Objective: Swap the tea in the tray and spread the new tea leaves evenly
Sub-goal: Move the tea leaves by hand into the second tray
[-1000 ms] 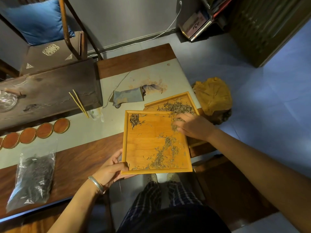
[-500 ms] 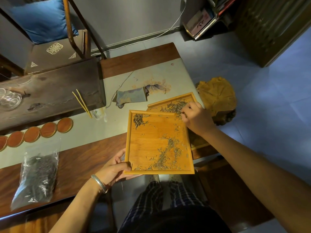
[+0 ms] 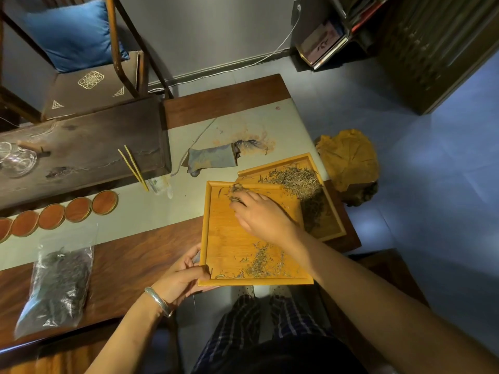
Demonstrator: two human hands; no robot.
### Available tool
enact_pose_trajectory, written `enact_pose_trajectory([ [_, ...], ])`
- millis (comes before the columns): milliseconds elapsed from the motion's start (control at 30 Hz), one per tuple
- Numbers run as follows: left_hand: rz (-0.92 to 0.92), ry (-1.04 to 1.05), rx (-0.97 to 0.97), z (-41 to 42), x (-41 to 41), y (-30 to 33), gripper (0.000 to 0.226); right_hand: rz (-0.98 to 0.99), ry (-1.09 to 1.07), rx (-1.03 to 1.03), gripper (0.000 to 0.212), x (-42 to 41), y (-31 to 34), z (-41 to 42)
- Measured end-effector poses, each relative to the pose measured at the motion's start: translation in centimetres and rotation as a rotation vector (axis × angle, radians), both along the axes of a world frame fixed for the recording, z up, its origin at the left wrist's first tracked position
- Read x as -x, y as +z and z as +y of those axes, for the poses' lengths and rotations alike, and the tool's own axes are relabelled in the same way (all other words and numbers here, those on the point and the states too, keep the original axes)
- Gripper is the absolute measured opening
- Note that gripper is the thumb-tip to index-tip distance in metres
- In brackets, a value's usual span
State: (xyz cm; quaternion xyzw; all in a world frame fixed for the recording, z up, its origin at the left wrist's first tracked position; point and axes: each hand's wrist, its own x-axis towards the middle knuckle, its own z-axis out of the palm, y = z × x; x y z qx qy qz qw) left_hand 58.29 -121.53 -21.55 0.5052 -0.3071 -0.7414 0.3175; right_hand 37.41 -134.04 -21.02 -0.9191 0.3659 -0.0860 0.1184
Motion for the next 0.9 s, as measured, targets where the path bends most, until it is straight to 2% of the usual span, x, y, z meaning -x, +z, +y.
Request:
enact_pose_trajectory([
  [133,0.004,0.016,0.014,0.2,-0.5,-0.1,0.065,-0.025,-0.038,0.103,0.019,3.3,-0.7,-0.1],
  [233,0.027,0.029,-0.008,0.5,-0.8,-0.2,0.066,-0.046,-0.06,0.059,0.017,5.6,-1.1,-0.4],
  [433,0.032,0.027,-0.036,1.1,-1.1,-0.4,0.066,0.136,-0.157,0.05,0.019,8.6,-1.6,-1.0],
  [667,0.027,0.01,-0.014,1.3,-1.2,-0.2,0.067,0.168,-0.241,0.018,0.012,10.7,-1.9,-1.6],
  [900,0.02,0.055,0.013,1.5,-1.8,-0.1,0.067,0.043,-0.308,-0.013,0.014,10.7,-1.8,-1.7],
])
